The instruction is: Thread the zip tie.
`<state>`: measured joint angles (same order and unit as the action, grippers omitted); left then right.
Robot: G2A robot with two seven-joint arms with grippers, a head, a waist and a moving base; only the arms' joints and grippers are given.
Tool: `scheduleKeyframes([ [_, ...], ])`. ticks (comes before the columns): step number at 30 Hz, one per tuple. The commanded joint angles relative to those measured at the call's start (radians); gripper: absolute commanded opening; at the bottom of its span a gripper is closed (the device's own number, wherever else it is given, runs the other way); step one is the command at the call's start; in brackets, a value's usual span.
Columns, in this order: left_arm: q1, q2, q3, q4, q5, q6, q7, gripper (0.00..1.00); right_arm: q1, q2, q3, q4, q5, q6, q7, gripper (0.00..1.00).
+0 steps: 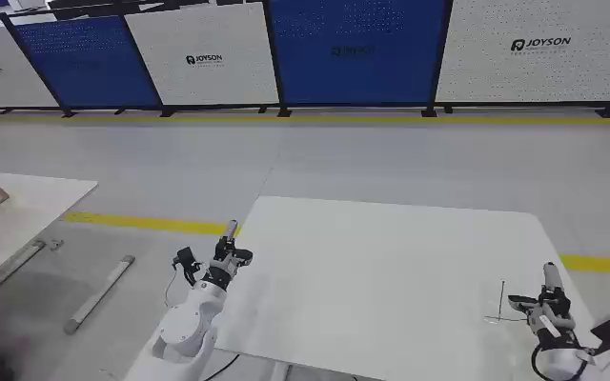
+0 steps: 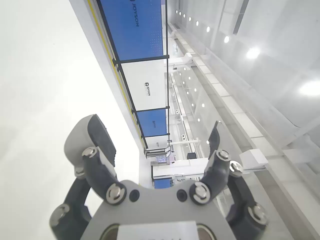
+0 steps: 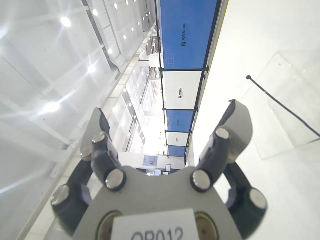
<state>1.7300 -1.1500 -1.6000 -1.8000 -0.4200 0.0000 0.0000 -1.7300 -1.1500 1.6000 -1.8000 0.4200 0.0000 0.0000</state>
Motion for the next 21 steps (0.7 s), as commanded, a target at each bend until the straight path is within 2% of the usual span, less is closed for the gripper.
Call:
scheduleKeyframes([
  [1, 0.0, 0.0, 0.0, 0.0, 0.0, 0.0, 0.0, 1.0, 0.0, 0.0, 0.0, 0.0, 0.0, 0.0, 0.0, 1.0],
  [2, 0.0, 0.0, 0.0, 0.0, 0.0, 0.0, 0.0, 1.0, 0.0, 0.0, 0.0, 0.0, 0.0, 0.0, 0.0, 1.0],
  [3, 0.0, 0.0, 0.0, 0.0, 0.0, 0.0, 0.0, 1.0, 0.0, 0.0, 0.0, 0.0, 0.0, 0.0, 0.0, 0.78],
  [4, 0.0, 0.0, 0.0, 0.0, 0.0, 0.0, 0.0, 0.78, 0.0, 0.0, 0.0, 0.0, 0.0, 0.0, 0.0, 0.78],
  [5, 0.0, 0.0, 0.0, 0.0, 0.0, 0.0, 0.0, 1.0, 0.0, 0.0, 0.0, 0.0, 0.0, 0.0, 0.0, 0.78],
  [6, 0.0, 0.0, 0.0, 0.0, 0.0, 0.0, 0.0, 1.0, 0.0, 0.0, 0.0, 0.0, 0.0, 0.0, 0.0, 0.78],
  [7, 0.0, 0.0, 0.0, 0.0, 0.0, 0.0, 0.0, 0.78, 0.0, 0.0, 0.0, 0.0, 0.0, 0.0, 0.0, 1.0],
  [8, 0.0, 0.0, 0.0, 0.0, 0.0, 0.0, 0.0, 1.0, 0.0, 0.001, -0.005, -0.008, -0.017, 0.004, 0.022, 1.0],
  [9, 0.0, 0.0, 0.0, 0.0, 0.0, 0.0, 0.0, 1.0, 0.001, 0.004, -0.008, -0.014, -0.046, 0.015, 0.061, 1.0],
  [15, 0.0, 0.0, 0.0, 0.0, 0.0, 0.0, 0.0, 1.0, 0.016, 0.037, 0.089, -0.052, -0.186, 0.136, 0.368, 1.0],
  [17, 0.0, 0.0, 0.0, 0.0, 0.0, 0.0, 0.0, 1.0, 0.037, 0.052, 0.12, -0.063, -0.283, 0.194, 0.478, 1.0],
  [19, 0.0, 0.0, 0.0, 0.0, 0.0, 0.0, 0.0, 1.0, 0.059, 0.059, 0.132, -0.06, -0.328, 0.239, 0.52, 1.0],
  [21, 0.0, 0.0, 0.0, 0.0, 0.0, 0.0, 0.0, 1.0, 0.066, 0.059, 0.137, -0.056, -0.319, 0.252, 0.514, 1.0],
])
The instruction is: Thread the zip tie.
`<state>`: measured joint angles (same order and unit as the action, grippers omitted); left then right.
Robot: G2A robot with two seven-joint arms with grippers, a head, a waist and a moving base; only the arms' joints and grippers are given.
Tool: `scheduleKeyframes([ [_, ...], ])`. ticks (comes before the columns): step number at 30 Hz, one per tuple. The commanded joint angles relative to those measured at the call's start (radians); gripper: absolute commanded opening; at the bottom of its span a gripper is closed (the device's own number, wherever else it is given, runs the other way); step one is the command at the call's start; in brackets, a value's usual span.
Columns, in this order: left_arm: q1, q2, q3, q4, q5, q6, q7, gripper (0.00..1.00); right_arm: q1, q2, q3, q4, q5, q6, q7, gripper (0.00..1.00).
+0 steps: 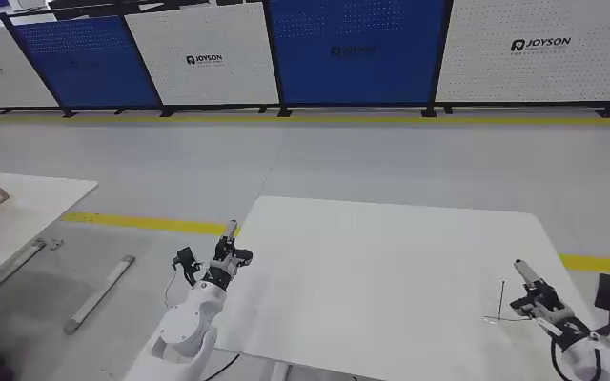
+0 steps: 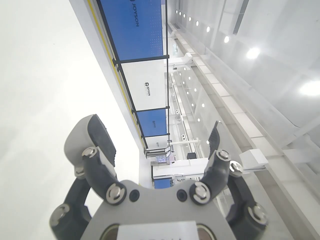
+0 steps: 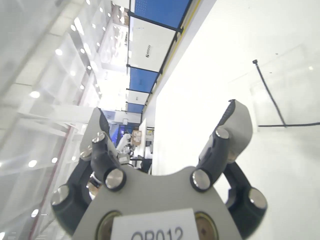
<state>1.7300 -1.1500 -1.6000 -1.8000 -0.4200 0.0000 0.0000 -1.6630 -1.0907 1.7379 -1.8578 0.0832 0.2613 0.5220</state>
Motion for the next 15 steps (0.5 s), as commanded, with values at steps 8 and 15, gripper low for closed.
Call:
scheduleKeyframes([
  [8, 0.0, 0.0, 0.0, 0.0, 0.0, 0.0, 0.0, 1.0, -0.002, -0.001, -0.001, 0.002, 0.018, -0.009, -0.008, 1.0],
  [15, 0.0, 0.0, 0.0, 0.0, 0.0, 0.0, 0.0, 1.0, 0.07, 0.024, 0.028, 0.05, -0.014, 0.028, 0.27, 1.0],
])
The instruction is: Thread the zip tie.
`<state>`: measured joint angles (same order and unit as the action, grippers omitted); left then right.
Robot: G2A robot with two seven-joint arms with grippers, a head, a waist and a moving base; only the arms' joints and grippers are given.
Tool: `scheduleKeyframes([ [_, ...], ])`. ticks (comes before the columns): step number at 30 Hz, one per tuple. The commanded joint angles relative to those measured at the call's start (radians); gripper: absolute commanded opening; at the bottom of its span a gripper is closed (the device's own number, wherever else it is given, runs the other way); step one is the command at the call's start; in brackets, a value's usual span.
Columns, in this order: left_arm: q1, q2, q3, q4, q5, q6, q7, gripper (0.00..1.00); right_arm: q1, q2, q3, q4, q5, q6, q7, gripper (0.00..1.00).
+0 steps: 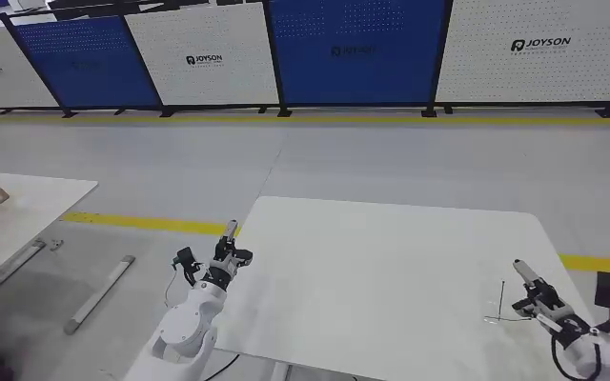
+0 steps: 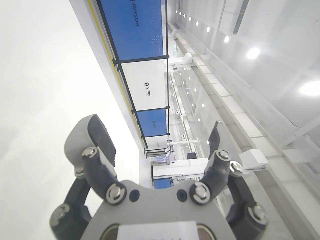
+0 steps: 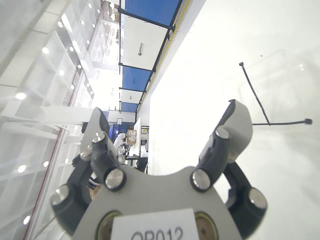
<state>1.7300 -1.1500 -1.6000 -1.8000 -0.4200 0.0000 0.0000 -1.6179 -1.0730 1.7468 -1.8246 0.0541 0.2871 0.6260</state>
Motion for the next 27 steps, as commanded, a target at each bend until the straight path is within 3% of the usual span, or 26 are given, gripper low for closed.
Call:
scheduleKeyframes([
  [1, 0.0, 0.0, 0.0, 0.0, 0.0, 0.0, 0.0, 1.0, 0.049, 0.014, 0.048, 0.036, 0.025, 0.0, 0.232, 1.0],
  [4, 0.0, 0.0, 0.0, 0.0, 0.0, 0.0, 0.0, 1.0, 0.099, 0.031, 0.078, 0.064, -0.011, 0.024, 0.356, 1.0],
  [6, 0.0, 0.0, 0.0, 0.0, 0.0, 0.0, 0.0, 1.0, 0.15, 0.05, 0.079, 0.084, -0.108, 0.053, 0.453, 1.0],
  [9, 0.0, 0.0, 0.0, 0.0, 0.0, 0.0, 0.0, 1.0, 0.23, 0.079, 0.051, 0.125, -0.283, 0.053, 0.643, 1.0],
  [12, 0.0, 0.0, 0.0, 0.0, 0.0, 0.0, 0.0, 1.0, 0.293, 0.1, 0.019, 0.152, -0.414, 0.053, 0.764, 1.0],
  [27, 0.0, 0.0, 0.0, 0.0, 0.0, 0.0, 0.0, 1.0, 0.293, 0.1, 0.019, 0.152, -0.414, 0.053, 0.764, 1.0],
])
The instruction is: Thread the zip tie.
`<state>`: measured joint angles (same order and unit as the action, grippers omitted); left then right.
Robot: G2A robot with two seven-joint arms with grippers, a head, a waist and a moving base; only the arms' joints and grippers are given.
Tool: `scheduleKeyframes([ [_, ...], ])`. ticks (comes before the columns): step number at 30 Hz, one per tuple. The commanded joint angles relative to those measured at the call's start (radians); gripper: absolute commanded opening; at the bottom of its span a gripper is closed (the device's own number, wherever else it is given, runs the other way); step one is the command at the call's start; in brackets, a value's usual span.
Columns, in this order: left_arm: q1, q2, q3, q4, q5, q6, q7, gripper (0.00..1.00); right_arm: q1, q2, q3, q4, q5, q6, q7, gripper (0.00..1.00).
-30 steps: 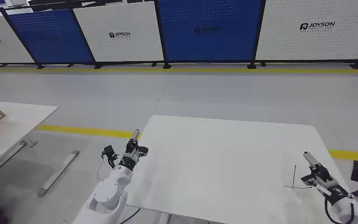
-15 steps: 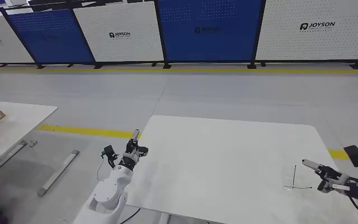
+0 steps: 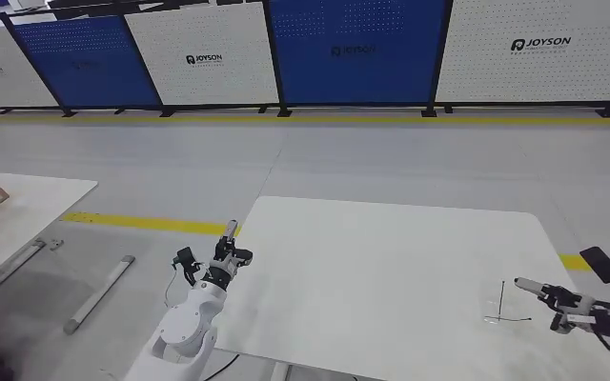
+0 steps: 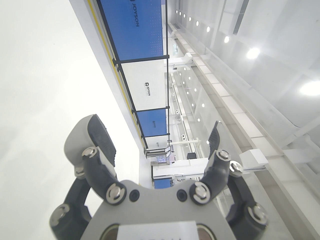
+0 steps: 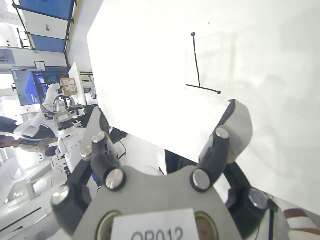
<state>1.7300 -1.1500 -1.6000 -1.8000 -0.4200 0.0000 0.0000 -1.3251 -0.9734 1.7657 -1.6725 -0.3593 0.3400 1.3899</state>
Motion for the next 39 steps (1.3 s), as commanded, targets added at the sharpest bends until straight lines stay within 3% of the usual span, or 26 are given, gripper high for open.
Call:
scheduleKeyframes([
  [1, 0.0, 0.0, 0.0, 0.0, 0.0, 0.0, 0.0, 1.0, 0.0, 0.0, 0.0, 0.0, 0.0, 0.0, 0.0, 1.0],
  [3, 0.0, 0.0, 0.0, 0.0, 0.0, 0.0, 0.0, 1.0, -0.009, 0.004, -0.057, 0.0, 0.078, -0.115, 0.0, 1.0],
  [5, 0.0, 0.0, 0.0, 0.0, 0.0, 0.0, 0.0, 1.0, 0.019, 0.033, -0.13, 0.074, 0.148, -0.209, 0.0, 1.0],
  [7, 0.0, 0.0, 0.0, 0.0, 0.0, 0.0, 0.0, 1.0, 0.065, 0.061, -0.178, 0.122, 0.172, -0.223, 0.0, 1.0],
  [12, 0.0, 0.0, 0.0, 0.0, 0.0, 0.0, 0.0, 1.0, 0.164, 0.146, -0.38, 0.193, 0.242, -0.332, 0.0, 1.0],
  [15, 0.0, 0.0, 0.0, 0.0, 0.0, 0.0, 0.0, 1.0, 0.207, 0.185, -0.437, 0.207, 0.284, -0.361, 0.0, 1.0],
  [28, 0.0, 0.0, 0.0, 0.0, 0.0, 0.0, 0.0, 1.0, 0.207, 0.185, -0.437, 0.207, 0.284, -0.361, 0.0, 1.0],
  [30, 0.0, 0.0, 0.0, 0.0, 0.0, 0.0, 0.0, 1.0, 0.202, 0.187, -0.437, 0.192, 0.299, -0.405, 0.0, 1.0],
  [35, 0.0, 0.0, 0.0, 0.0, 0.0, 0.0, 0.0, 1.0, 0.178, 0.229, -0.394, 0.238, 0.353, -0.473, 0.0, 1.0],
  [39, 0.0, 0.0, 0.0, 0.0, 0.0, 0.0, 0.0, 1.0, 0.159, 0.278, -0.369, 0.257, 0.384, -0.51, 0.0, 1.0],
])
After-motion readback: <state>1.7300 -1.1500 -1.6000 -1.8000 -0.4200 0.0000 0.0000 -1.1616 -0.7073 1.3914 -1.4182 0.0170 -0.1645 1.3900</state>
